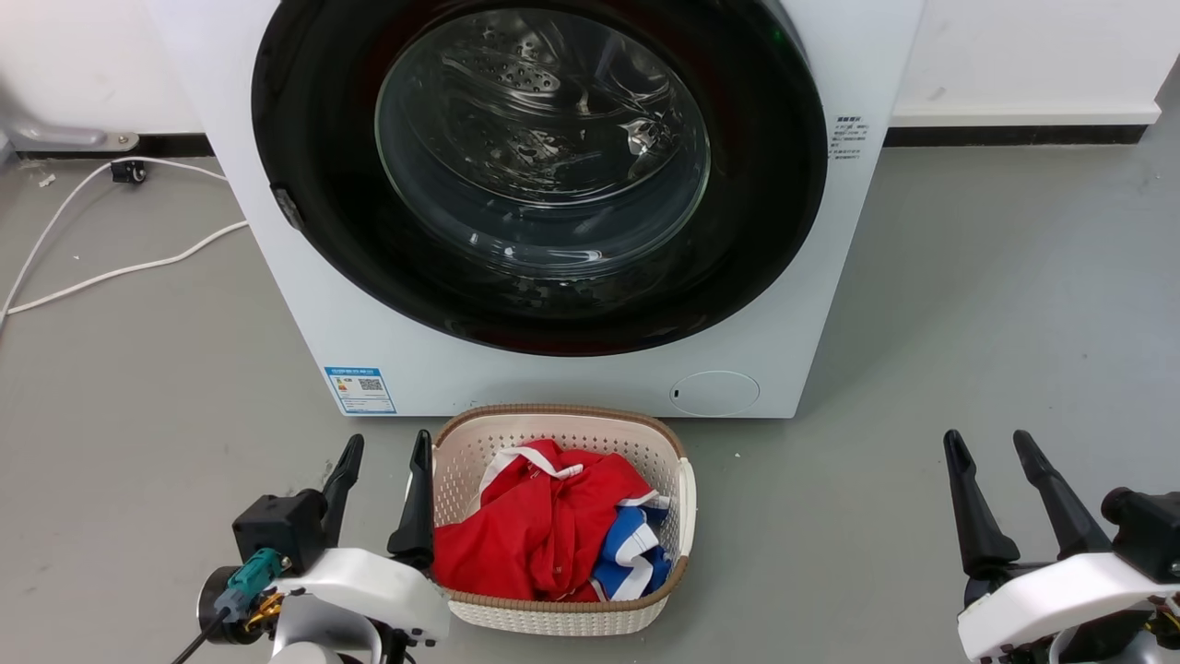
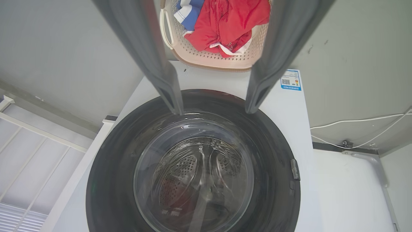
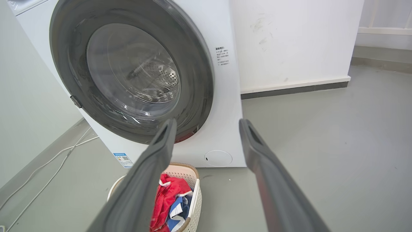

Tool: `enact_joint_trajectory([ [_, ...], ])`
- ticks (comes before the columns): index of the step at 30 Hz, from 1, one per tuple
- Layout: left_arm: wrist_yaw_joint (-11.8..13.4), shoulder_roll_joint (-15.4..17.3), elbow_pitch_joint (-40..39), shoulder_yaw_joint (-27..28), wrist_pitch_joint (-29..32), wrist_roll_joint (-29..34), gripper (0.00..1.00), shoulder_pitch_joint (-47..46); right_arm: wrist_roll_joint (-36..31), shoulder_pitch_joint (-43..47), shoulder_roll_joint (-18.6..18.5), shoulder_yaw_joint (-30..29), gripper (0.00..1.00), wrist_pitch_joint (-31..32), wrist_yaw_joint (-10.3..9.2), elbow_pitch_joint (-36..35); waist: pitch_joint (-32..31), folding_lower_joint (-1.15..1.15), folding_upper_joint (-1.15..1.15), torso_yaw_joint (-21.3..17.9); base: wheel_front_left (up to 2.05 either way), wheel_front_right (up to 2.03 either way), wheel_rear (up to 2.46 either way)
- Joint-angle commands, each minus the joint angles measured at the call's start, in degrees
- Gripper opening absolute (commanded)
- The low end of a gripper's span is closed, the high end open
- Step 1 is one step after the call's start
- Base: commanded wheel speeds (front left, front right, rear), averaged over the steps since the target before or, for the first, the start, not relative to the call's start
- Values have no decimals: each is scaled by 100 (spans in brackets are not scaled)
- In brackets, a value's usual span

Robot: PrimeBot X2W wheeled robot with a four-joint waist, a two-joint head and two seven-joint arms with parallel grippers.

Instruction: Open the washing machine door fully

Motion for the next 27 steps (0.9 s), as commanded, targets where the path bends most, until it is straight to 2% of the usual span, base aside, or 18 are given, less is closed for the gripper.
enact_joint_trajectory([
  [1,21,22,-20,-29,-51,133,100,-95,-159,27,-2,8,100,0,14,-85,-3,0,0,4,0,0,0],
  [17,11,-25,128,-60,-249,741,100,-97,-905,114,70,-44,100,-72,14,-219,-29,0,0,11,0,0,0],
  [27,-71,-119,206,-6,-364,960,100,-72,-1051,102,155,-135,100,-220,15,-147,-46,0,0,20,0,0,0],
])
